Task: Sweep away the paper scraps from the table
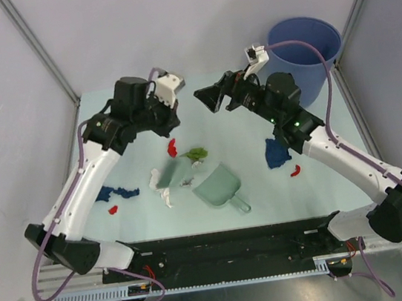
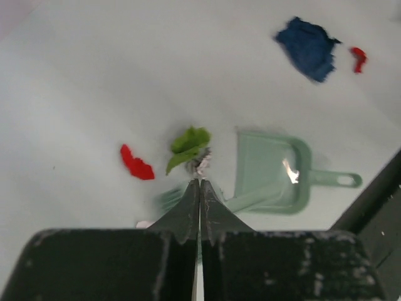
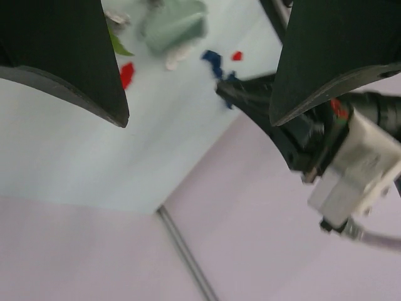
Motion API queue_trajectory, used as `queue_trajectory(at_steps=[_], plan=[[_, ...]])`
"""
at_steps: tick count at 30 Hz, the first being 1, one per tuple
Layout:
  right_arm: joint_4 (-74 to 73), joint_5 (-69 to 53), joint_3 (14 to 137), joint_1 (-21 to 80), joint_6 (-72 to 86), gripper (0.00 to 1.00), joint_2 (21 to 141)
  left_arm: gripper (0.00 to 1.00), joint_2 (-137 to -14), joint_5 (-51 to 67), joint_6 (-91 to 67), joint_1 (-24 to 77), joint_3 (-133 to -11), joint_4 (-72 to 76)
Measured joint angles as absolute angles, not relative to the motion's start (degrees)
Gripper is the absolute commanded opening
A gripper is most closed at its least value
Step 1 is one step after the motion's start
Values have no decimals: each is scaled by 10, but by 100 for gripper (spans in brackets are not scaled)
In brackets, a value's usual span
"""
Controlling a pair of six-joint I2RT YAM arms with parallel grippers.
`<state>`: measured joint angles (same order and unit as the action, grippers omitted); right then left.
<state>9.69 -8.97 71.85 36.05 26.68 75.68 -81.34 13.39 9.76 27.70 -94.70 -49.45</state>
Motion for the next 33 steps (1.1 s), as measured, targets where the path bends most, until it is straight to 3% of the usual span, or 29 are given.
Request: queue_trajectory(at_steps=[8, 10, 11, 15, 20, 25, 33], plan=[[110, -92, 725, 375, 334, 96, 787, 0, -787, 107, 122, 351, -940, -486], [80, -80, 725, 373, 326, 97, 787, 11, -789, 102, 136, 349, -926, -478], [65, -76, 725, 372, 322, 97, 785, 26, -789, 103, 152, 347, -906, -475], [-3, -62, 719, 369, 297, 97, 766, 58, -790, 119, 210, 344, -832, -474], [-78, -46, 696, 369, 262, 99, 715, 73, -785, 136, 251, 344, -730, -481], [-125, -43, 656, 369, 233, 100, 672, 77, -732, 162, 303, 364, -631, -488], [-187, -36, 617, 361, 208, 100, 660, 77, -730, 218, 444, 511, -552, -495]])
